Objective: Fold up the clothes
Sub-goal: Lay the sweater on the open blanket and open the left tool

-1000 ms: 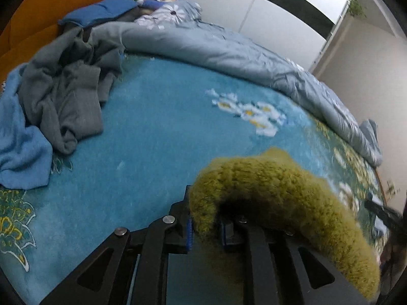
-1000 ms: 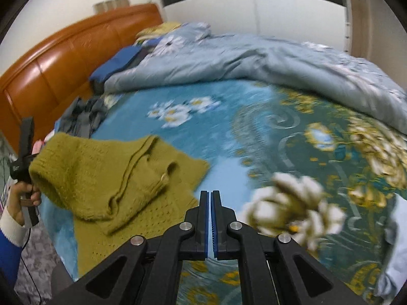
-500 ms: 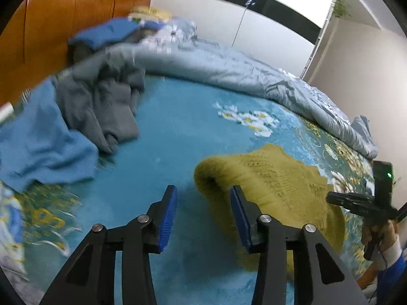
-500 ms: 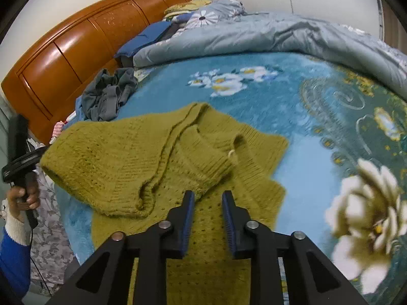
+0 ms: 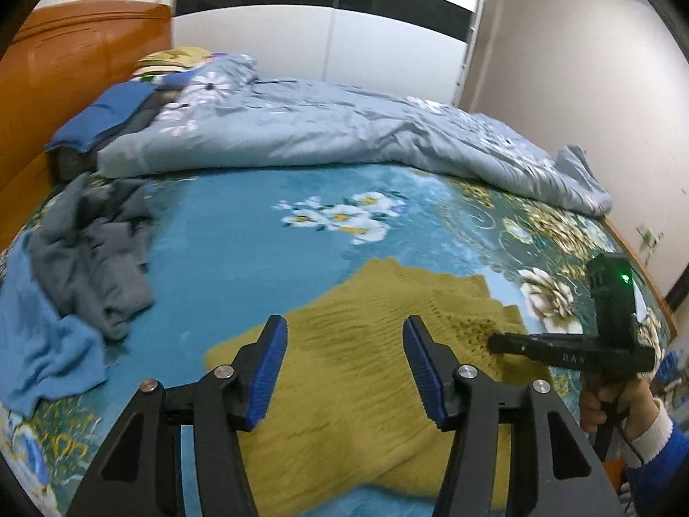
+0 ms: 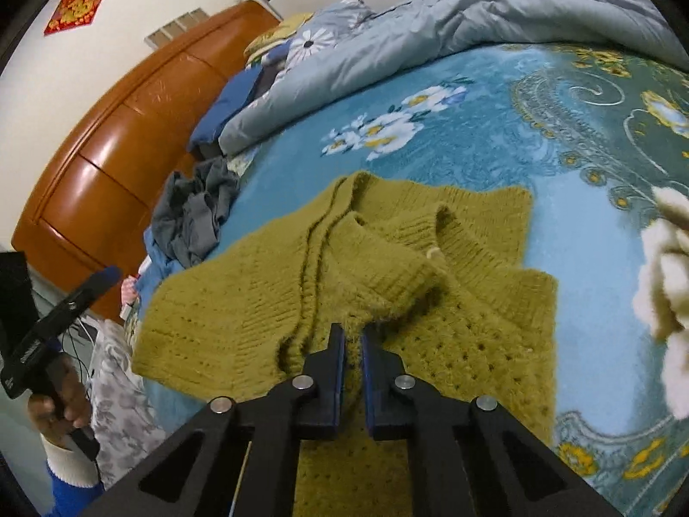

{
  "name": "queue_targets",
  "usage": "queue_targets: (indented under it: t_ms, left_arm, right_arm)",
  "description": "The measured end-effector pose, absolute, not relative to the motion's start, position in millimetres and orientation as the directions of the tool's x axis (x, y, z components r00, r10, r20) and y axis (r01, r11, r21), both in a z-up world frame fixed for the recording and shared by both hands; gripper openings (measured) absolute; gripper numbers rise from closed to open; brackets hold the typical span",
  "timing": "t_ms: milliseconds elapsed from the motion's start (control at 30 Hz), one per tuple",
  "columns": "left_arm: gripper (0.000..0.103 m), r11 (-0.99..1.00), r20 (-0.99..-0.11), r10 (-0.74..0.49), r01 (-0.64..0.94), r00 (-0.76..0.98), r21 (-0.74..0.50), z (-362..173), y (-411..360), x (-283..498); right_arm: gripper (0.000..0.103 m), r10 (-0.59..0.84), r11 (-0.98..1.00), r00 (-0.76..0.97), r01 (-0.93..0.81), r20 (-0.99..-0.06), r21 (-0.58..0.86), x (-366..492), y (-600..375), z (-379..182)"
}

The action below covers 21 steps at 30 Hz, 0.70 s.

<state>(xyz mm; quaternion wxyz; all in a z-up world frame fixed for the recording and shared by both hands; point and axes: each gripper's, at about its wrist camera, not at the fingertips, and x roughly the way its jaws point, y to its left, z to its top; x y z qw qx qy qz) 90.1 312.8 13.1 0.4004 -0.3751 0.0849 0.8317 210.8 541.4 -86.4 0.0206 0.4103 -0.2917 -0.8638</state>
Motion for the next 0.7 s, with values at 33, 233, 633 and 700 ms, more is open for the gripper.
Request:
queue_targets:
  t_ms: [33,233,633,700]
  left_arm:
    - [0.058,-0.655,-0.696,0.605,-0.738,-0.387,-0.160,12.8,323.3,90.0]
    - [0.058,-0.620,-0.768,0.581,-0.757,-0.268,-0.205,-4.8,392.0,63.8]
    - [0.058,-0.644,-0.855,0.516,-0.685,-0.061,-0.340,-67.1,474.5,6.0]
    - [0.058,-0.644,-0.872,0.486,-0.699,-0.058,-0.312,-72.4,485.4,2.4]
  right_arm:
    - [0.007,-0.272,-0.832,-0.666,-0.200,-0.694,0.517,213.9,542.0,-84.2]
    - [0.007,-0.245,-0.846,-0.691,-0.190,-0.680,0.498,239.6,542.7,-72.2]
    - [0.007,-0.256,-0.858,-0.660,-0.181,-0.706,0.480,246.7,539.3,-89.4]
    - [0.007,-0.256,-0.860,-0.657,-0.179,-0.709,0.477,245.7,537.9,-90.7]
